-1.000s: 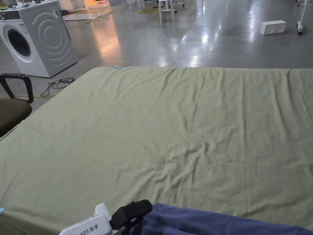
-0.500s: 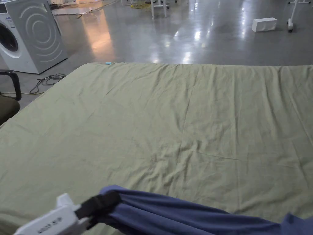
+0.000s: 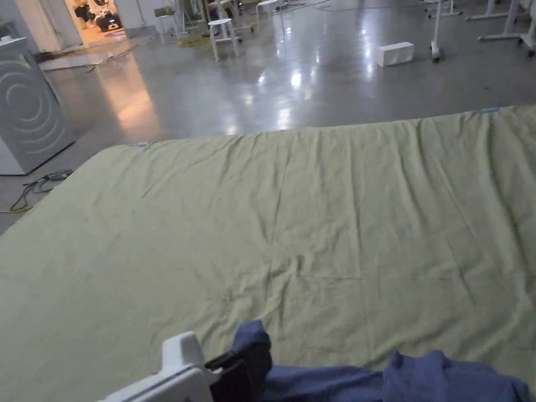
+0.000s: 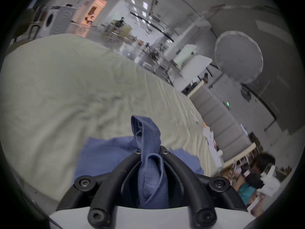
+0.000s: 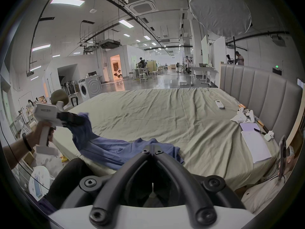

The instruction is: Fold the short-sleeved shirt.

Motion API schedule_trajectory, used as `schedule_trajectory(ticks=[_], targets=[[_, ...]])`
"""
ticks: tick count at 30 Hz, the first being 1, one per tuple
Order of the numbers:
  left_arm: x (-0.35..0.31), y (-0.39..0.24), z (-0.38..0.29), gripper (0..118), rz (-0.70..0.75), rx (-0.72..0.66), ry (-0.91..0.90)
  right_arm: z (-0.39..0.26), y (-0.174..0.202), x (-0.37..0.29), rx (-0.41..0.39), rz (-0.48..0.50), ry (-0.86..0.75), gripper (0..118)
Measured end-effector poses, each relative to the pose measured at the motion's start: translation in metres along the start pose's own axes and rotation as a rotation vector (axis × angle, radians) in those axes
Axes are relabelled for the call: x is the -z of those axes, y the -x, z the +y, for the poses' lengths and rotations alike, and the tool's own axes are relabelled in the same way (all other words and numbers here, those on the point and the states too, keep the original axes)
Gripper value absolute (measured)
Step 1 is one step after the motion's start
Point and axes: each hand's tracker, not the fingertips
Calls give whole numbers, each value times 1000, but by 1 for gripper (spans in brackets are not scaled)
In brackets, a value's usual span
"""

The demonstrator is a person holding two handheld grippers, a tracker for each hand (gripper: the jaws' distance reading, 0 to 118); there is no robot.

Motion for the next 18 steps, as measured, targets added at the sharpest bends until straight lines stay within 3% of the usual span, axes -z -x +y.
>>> schedule_trajectory(ticks=[4, 7, 8, 9, 10, 11, 14, 15, 16, 18], targets=[[69, -43, -47, 14, -15, 94, 203, -12, -9, -16, 25, -22, 1, 0], [96, -61, -68, 22, 143, 220, 248, -24, -17, -24, 70, -39, 15, 0], [95, -60, -66, 41, 128, 214, 269, -27, -20, -26, 82, -47, 19, 0], [94, -60, -64, 73, 122, 183, 260, -30, -22, -27, 89, -48, 23, 0], [83, -60, -60, 90, 128, 148, 235, -33, -25, -29, 98, -50, 28, 0], [68, -58, -52, 93, 94, 128, 168, -33, -26, -29, 104, -54, 31, 0], [35, -46, -37, 88, 114, 30, 44, -40, -31, -31, 134, -48, 31, 0], [32, -41, -36, 77, 144, -22, 32, -41, -33, -29, 146, -42, 35, 0], [30, -35, -35, 58, 124, -65, 40, -43, -33, -29, 150, -39, 37, 0], [40, -26, -43, 6, 87, -118, 61, -45, -32, -27, 149, -37, 47, 0]])
